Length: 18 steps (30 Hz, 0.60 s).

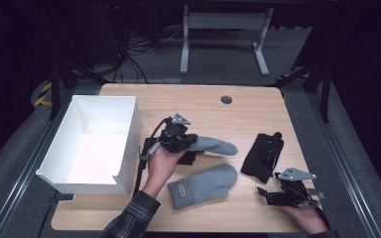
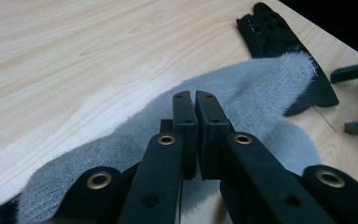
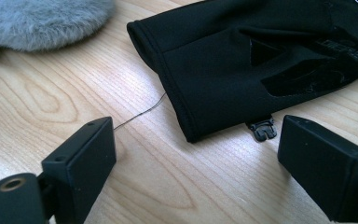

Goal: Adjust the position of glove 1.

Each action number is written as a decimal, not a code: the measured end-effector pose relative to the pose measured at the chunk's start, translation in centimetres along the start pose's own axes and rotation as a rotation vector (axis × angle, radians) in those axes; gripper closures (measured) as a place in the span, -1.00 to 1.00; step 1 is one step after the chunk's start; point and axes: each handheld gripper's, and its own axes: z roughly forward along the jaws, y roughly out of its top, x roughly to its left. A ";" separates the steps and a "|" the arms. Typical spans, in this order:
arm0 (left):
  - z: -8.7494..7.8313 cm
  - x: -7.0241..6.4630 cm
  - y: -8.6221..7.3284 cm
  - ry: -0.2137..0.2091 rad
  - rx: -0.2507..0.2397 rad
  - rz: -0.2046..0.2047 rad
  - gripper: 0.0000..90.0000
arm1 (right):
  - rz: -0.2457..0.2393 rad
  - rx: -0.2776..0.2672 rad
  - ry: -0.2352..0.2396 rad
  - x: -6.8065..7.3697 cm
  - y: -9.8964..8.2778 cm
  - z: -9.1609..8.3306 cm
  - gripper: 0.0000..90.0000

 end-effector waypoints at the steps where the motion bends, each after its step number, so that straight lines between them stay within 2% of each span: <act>1: -0.1 -0.3 -0.2 -0.001 0.001 0.000 0.96 | 0.000 0.001 0.001 0.0 0.0 0.0 -0.74; 8: -1.0 -2.1 -1.8 -0.014 -0.006 0.010 0.96 | -0.003 0.000 0.000 0.0 0.0 0.0 -0.74; 11: -1.2 -2.5 -2.1 -0.014 -0.007 0.017 0.96 | -0.015 0.008 0.006 0.0 0.1 -0.1 -0.69; 14: -1.3 -2.6 -2.4 -0.018 -0.002 0.017 0.96 | -0.014 0.058 0.010 0.2 0.8 -0.7 -0.43; 16: -1.4 -2.6 -2.5 -0.021 -0.001 0.021 0.96 | -0.024 0.044 0.024 0.6 1.3 -1.1 -0.19; 18: -1.5 -2.7 -2.6 -0.019 -0.003 0.021 0.96 | -0.038 0.027 0.083 1.4 1.8 -1.4 0.18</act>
